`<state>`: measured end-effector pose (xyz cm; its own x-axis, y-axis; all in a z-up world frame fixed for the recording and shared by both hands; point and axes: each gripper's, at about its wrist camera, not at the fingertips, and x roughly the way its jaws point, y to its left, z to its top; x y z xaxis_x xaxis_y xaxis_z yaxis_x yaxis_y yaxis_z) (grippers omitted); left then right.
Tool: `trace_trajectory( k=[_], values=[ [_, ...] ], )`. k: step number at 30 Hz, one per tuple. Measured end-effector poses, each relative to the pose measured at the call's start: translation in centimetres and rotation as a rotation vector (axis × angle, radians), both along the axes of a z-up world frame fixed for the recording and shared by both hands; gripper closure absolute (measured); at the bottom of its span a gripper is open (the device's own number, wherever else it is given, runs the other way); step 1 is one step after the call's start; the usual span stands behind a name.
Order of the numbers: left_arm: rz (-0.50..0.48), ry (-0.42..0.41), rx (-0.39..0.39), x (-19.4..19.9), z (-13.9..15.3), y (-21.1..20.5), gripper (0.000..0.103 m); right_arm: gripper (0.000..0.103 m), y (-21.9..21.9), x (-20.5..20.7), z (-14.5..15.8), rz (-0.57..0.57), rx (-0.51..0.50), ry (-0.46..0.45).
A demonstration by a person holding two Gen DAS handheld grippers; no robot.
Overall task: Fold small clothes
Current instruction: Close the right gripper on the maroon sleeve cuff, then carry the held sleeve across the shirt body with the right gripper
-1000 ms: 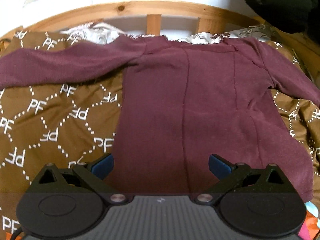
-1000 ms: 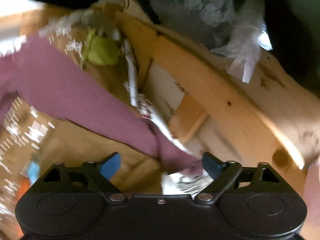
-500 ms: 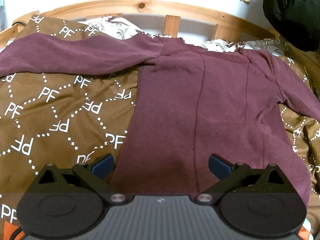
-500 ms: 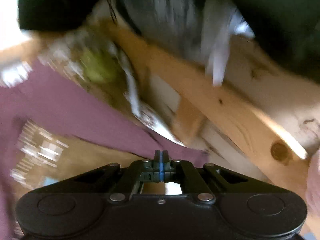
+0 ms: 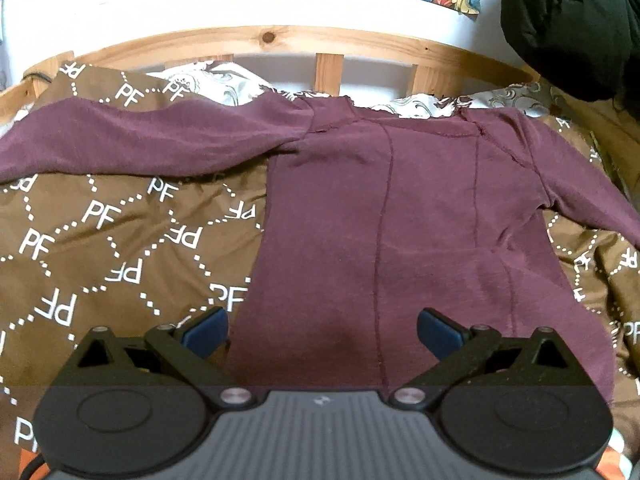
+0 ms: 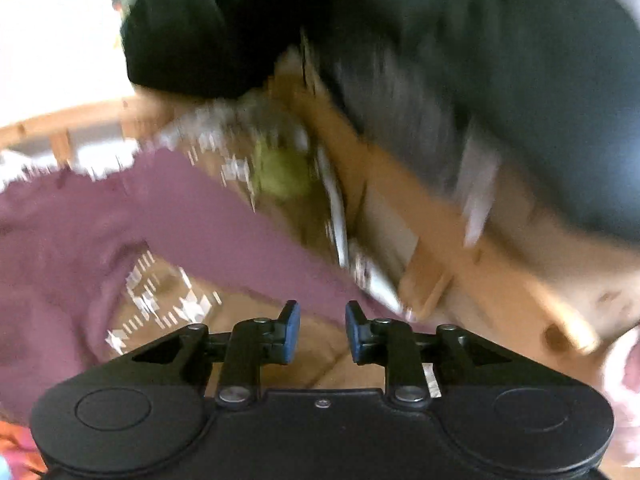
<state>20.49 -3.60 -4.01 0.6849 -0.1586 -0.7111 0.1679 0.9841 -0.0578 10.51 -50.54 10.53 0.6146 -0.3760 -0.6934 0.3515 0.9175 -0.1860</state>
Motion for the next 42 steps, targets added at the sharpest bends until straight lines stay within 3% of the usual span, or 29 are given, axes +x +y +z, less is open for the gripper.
trace_trajectory(
  k=[3,6,10,12,14,15,16,18,21,24,31,34,38,42],
  values=[
    [0.004,0.017,0.015,0.4,-0.5,-0.2,0.001,0.070,-2.5,1.3,-4.6,-0.010,0.020,0.074],
    [0.016,0.044,0.019,1.0,-1.0,-0.4,0.001,0.055,-5.0,2.5,-7.7,-0.031,-0.002,0.113],
    [0.012,0.067,0.039,1.5,-1.7,-0.9,0.001,0.035,-7.7,3.1,-9.4,-0.067,-0.008,0.110],
    [0.006,0.084,0.045,1.7,-2.1,-1.1,0.001,0.035,-8.6,3.3,-9.7,-0.063,0.003,0.106],
    [0.000,0.103,0.042,1.8,-2.3,-1.2,0.001,0.045,-9.0,4.0,-10.2,-0.056,0.004,0.121],
    [-0.002,0.106,0.037,1.7,-2.3,-1.2,0.001,0.073,-9.3,4.3,-10.3,-0.053,0.014,0.130],
    [-0.001,0.104,0.033,1.6,-2.1,-1.1,0.001,0.091,-9.3,4.5,-10.2,-0.065,0.010,0.148],
    [0.011,0.093,0.041,1.4,-1.8,-1.0,0.001,0.096,-8.8,4.7,-9.4,-0.054,-0.007,0.158],
    [0.030,0.081,0.067,1.3,-1.3,-0.8,0.001,0.097,-6.9,4.4,-7.0,-0.005,-0.048,0.167],
    [0.030,0.085,0.054,1.1,-0.8,-0.4,0.001,0.097,-4.1,3.8,-2.9,0.050,-0.015,0.148],
    [0.012,0.120,0.090,0.6,-0.2,0.1,0.001,0.097,3.6,4.3,6.2,0.176,0.276,0.082],
    [0.008,0.118,0.088,0.2,0.3,0.6,0.001,0.097,7.1,5.4,7.8,0.212,0.361,0.071],
    [0.015,0.108,0.059,-0.1,1.2,1.6,0.001,0.097,11.3,7.2,8.1,0.271,0.323,0.083],
    [0.046,0.108,0.014,0.1,2.0,2.9,0.001,0.097,13.4,8.6,7.2,0.294,0.394,0.113]
  ],
)
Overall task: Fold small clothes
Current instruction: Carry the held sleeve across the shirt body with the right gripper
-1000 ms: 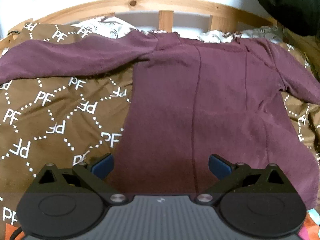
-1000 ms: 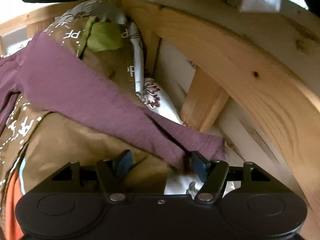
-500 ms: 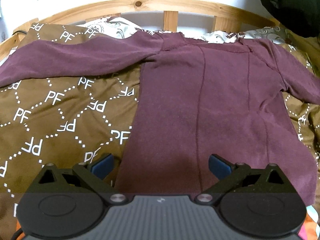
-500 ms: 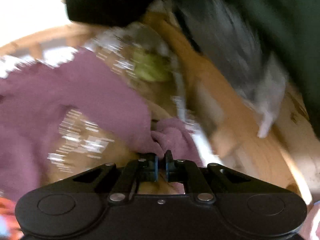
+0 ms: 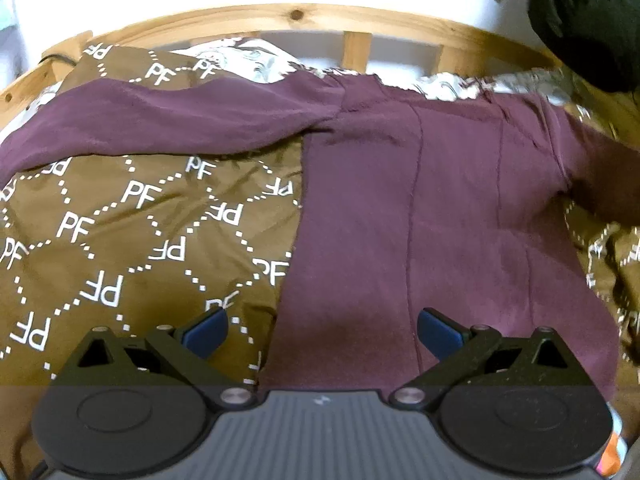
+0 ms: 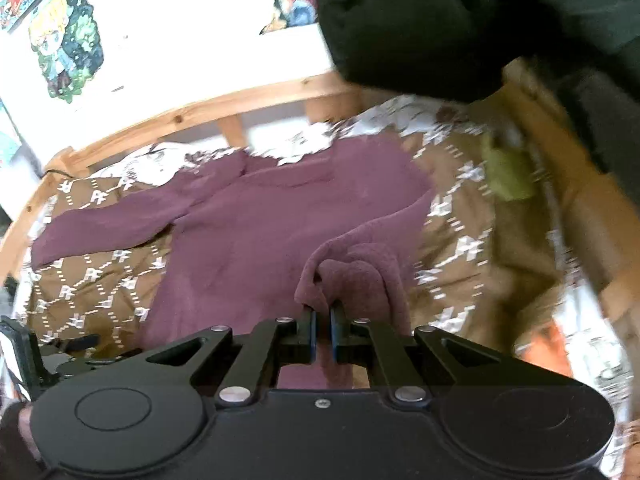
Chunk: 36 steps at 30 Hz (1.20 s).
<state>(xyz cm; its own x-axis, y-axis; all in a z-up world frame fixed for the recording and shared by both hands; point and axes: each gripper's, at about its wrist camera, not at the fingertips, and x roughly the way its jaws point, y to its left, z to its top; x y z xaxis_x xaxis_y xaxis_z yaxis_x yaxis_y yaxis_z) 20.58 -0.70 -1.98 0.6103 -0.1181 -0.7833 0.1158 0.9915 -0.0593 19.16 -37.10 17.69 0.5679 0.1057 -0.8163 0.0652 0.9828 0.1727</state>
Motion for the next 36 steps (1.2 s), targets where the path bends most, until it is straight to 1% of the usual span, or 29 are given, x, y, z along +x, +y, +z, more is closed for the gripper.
trace_trajectory(
  k=[3,8,12,14,15,16,18,19,20,22,23,24,25,28,30,32,34,36],
  values=[
    [0.038,-0.001,-0.031,0.4,0.4,1.2,0.001,0.097,2.2,1.2,-1.2,0.024,0.053,0.024],
    [0.112,0.021,-0.069,1.3,0.3,3.2,0.001,0.097,7.7,3.9,-3.8,0.098,0.149,0.035],
    [0.161,0.042,-0.108,1.9,-0.2,4.5,0.001,0.096,12.8,5.9,-7.3,0.148,0.163,0.057],
    [0.171,0.054,-0.117,2.1,-0.5,4.8,0.001,0.093,15.0,7.0,-9.4,0.150,0.169,0.077],
    [0.173,0.059,-0.119,2.3,-0.7,4.8,0.001,0.089,15.6,7.4,-10.3,0.156,0.182,0.087],
    [0.174,0.063,-0.121,2.4,-0.9,4.8,0.001,0.083,16.1,7.8,-11.3,0.163,0.197,0.096],
    [0.176,0.070,-0.123,2.5,-1.1,4.8,0.001,0.077,16.7,7.9,-12.5,0.175,0.208,0.098],
    [0.177,0.073,-0.125,2.6,-1.2,4.8,0.001,0.068,16.8,7.8,-12.9,0.186,0.208,0.093],
    [0.177,0.077,-0.128,2.7,-1.4,4.8,0.001,0.063,16.7,7.6,-13.2,0.197,0.210,0.084],
    [0.178,0.082,-0.136,2.9,-1.7,4.6,0.001,0.047,15.8,7.1,-13.5,0.203,0.206,0.061],
    [0.171,0.085,-0.144,3.0,-1.9,4.5,0.001,0.043,15.3,6.8,-13.5,0.202,0.199,0.046],
    [0.164,0.085,-0.149,3.1,-2.1,4.3,0.001,0.036,14.6,6.4,-13.5,0.201,0.182,0.025],
    [0.154,0.085,-0.155,3.1,-2.3,4.1,0.001,0.031,14.0,6.0,-13.5,0.198,0.142,-0.005],
    [0.119,0.071,-0.185,3.4,-2.7,3.3,0.001,0.022,12.2,4.8,-14.0,0.193,-0.007,-0.082],
    [0.102,0.064,-0.212,3.7,-2.8,2.7,0.001,0.021,11.1,4.3,-14.8,0.177,-0.082,-0.112],
    [0.108,0.063,-0.229,3.9,-3.0,2.6,0.001,0.022,10.2,3.8,-15.9,0.169,-0.107,-0.139],
    [0.133,0.066,-0.240,4.2,-3.1,2.8,0.001,0.030,10.2,3.4,-17.1,0.184,-0.080,-0.161],
    [0.184,0.074,-0.235,4.4,-3.1,3.6,0.001,0.036,10.8,3.2,-18.2,0.233,0.027,-0.156]
  ],
)
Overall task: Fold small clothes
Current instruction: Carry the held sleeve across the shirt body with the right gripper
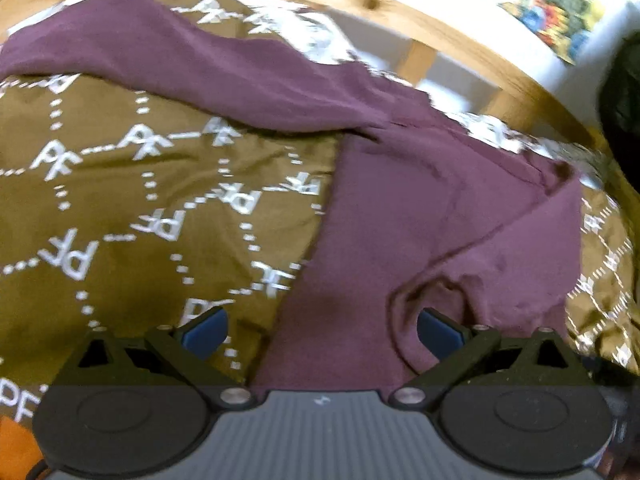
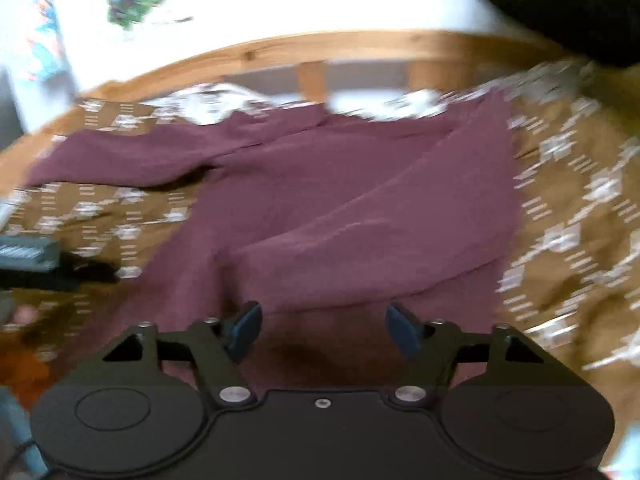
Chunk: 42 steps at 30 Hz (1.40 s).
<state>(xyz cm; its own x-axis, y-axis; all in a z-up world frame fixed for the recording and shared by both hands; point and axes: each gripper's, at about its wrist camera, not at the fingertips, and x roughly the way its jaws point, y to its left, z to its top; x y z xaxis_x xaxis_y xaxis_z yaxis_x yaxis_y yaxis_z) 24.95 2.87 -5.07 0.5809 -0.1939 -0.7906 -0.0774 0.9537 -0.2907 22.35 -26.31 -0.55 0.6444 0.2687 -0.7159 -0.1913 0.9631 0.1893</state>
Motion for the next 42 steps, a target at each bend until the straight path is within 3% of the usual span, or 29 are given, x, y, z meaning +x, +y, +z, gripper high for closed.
trace_trajectory(
  k=[2,6,8,9,11,13,15,18,20,22,25,30,33,37,42],
  values=[
    [0.051,0.014,0.007,0.1,-0.1,0.8,0.001,0.037,1.3,0.0,-0.6,0.078,0.068,0.023],
    [0.104,0.021,-0.009,0.7,-0.3,2.1,0.001,0.039,5.6,0.3,-0.5,0.222,0.017,-0.010],
    [0.109,0.009,-0.014,0.7,-0.2,2.2,0.001,0.061,7.4,1.1,-0.9,0.202,-0.018,0.002],
    [0.109,0.005,-0.012,0.7,-0.2,2.2,0.001,0.082,7.9,1.6,-1.2,0.171,-0.029,0.029],
    [0.109,-0.002,-0.011,0.6,0.0,2.2,0.001,0.088,7.8,2.1,-1.9,0.072,0.023,0.092],
    [0.108,-0.008,-0.031,0.5,0.4,2.4,0.001,0.095,6.8,2.3,-2.0,-0.022,0.156,0.149],
    [0.112,-0.012,-0.057,0.4,0.7,2.8,0.001,0.095,5.5,1.7,-1.7,-0.117,0.346,0.187],
    [0.124,-0.026,-0.086,0.2,1.3,3.4,0.001,0.095,3.4,0.0,-2.4,-0.289,0.773,0.247],
    [0.138,-0.033,-0.095,0.0,1.5,3.9,0.001,0.095,3.2,-1.2,-3.4,-0.375,1.004,0.307],
    [0.152,-0.035,-0.107,-0.1,1.6,4.3,0.001,0.095,3.9,-2.3,-4.2,-0.421,1.120,0.356],
    [0.164,-0.039,-0.121,-0.1,1.7,4.7,0.001,0.095,5.0,-3.5,-5.9,-0.471,1.202,0.452],
    [0.130,-0.043,-0.083,-0.1,1.6,4.0,0.001,0.081,5.8,-3.6,-6.3,-0.474,0.951,0.506],
    [0.082,-0.028,-0.060,0.1,1.1,2.9,0.001,0.048,5.3,-4.1,-5.2,-0.413,0.839,0.484],
    [0.001,-0.001,-0.030,0.2,0.4,1.1,0.001,0.035,3.9,-4.4,-2.4,-0.310,0.635,0.368],
    [-0.094,0.040,0.036,-0.3,-0.5,-1.7,0.001,0.029,0.4,-2.8,1.6,-0.262,0.207,0.102]
  ],
)
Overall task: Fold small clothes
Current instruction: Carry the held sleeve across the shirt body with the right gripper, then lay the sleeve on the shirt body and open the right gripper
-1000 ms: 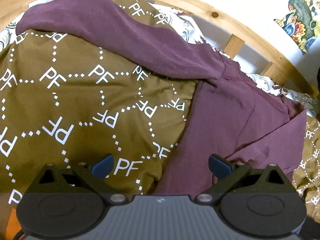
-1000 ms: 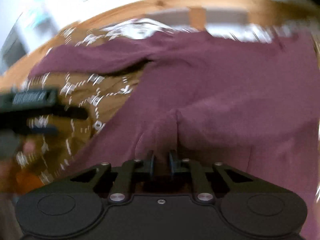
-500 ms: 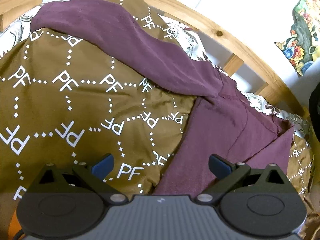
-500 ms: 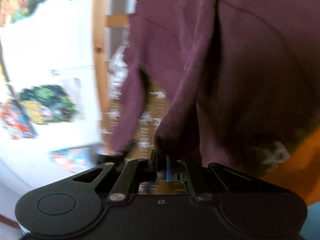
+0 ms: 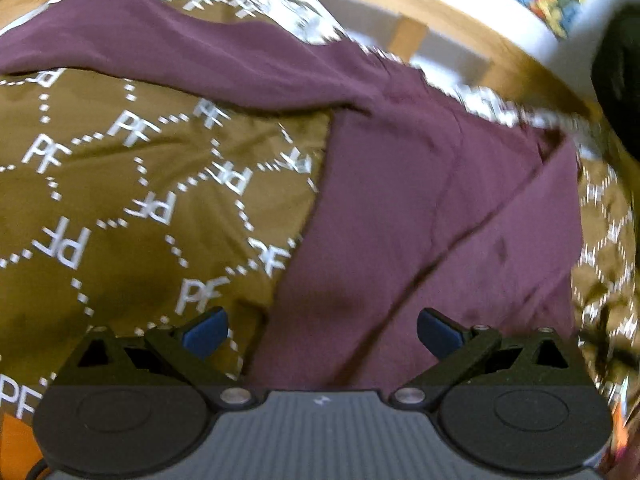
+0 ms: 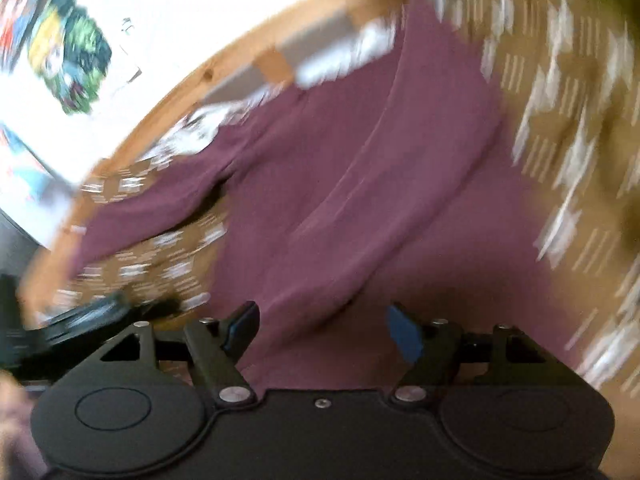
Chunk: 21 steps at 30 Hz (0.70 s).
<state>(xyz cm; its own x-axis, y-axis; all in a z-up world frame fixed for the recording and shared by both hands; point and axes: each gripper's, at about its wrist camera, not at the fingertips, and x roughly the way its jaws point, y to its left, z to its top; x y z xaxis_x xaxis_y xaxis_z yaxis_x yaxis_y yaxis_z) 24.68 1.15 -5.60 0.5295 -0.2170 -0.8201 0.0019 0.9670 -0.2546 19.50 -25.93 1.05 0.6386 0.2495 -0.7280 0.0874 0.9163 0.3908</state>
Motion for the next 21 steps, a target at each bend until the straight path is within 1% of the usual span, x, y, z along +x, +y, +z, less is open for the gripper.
trace_trajectory(
  k=[2,4,5,7,8,9,10,12,13,14,15,16,17,18,19,21],
  values=[
    [-0.041,0.005,0.036,-0.4,-0.4,-1.0,0.001,0.029,-1.0,1.2,1.0,0.014,-0.178,-0.074],
    [-0.070,0.003,0.090,-0.8,-0.7,-1.9,0.001,0.029,-2.3,3.0,0.9,0.007,-0.329,-0.144],
    [-0.084,0.002,0.127,-0.9,-1.0,-2.4,0.001,0.029,-3.0,4.1,0.7,0.011,-0.384,-0.176],
    [-0.109,0.003,0.175,-1.0,-1.4,-3.2,0.001,0.029,-4.2,6.2,-0.4,0.025,-0.472,-0.221],
    [-0.123,0.005,0.197,-1.0,-1.6,-3.6,0.001,0.029,-5.1,6.4,-0.9,0.027,-0.490,-0.229],
    [-0.132,0.008,0.212,-1.0,-1.8,-4.0,0.001,0.030,-5.8,7.3,-1.6,0.022,-0.489,-0.227],
    [-0.140,0.012,0.224,-0.9,-2.1,-4.3,0.001,0.033,-6.9,8.2,-2.4,0.007,-0.474,-0.220],
    [-0.152,0.023,0.240,-0.6,-2.7,-4.8,0.001,0.036,-7.7,9.7,-3.6,-0.027,-0.437,-0.200],
    [-0.155,0.027,0.244,-0.5,-2.9,-5.0,0.001,0.043,-8.4,10.4,-4.3,-0.038,-0.421,-0.179],
    [-0.159,0.029,0.247,-0.3,-3.1,-5.2,0.001,0.048,-8.6,10.8,-4.6,-0.044,-0.415,-0.163],
    [-0.163,0.030,0.250,-0.3,-3.2,-5.4,0.001,0.060,-8.7,11.4,-4.9,-0.047,-0.406,-0.151],
    [-0.167,0.030,0.254,-0.3,-3.4,-5.5,0.001,0.074,-8.9,11.7,-5.1,-0.048,-0.388,-0.152],
    [-0.171,0.027,0.259,-0.3,-3.4,-5.7,0.001,0.079,-9.1,11.9,-5.2,-0.059,-0.376,-0.159],
    [-0.175,0.021,0.262,-0.4,-3.4,-5.7,0.001,0.087,-9.4,11.9,-5.0,-0.069,-0.368,-0.166],
    [-0.180,0.013,0.264,-0.6,-3.3,-5.8,0.001,0.090,-9.7,11.9,-4.6,-0.082,-0.353,-0.179],
    [-0.194,0.001,0.270,-0.8,-3.3,-6.0,0.001,0.091,-9.9,11.1,-3.5,-0.111,-0.354,-0.209]
  ],
)
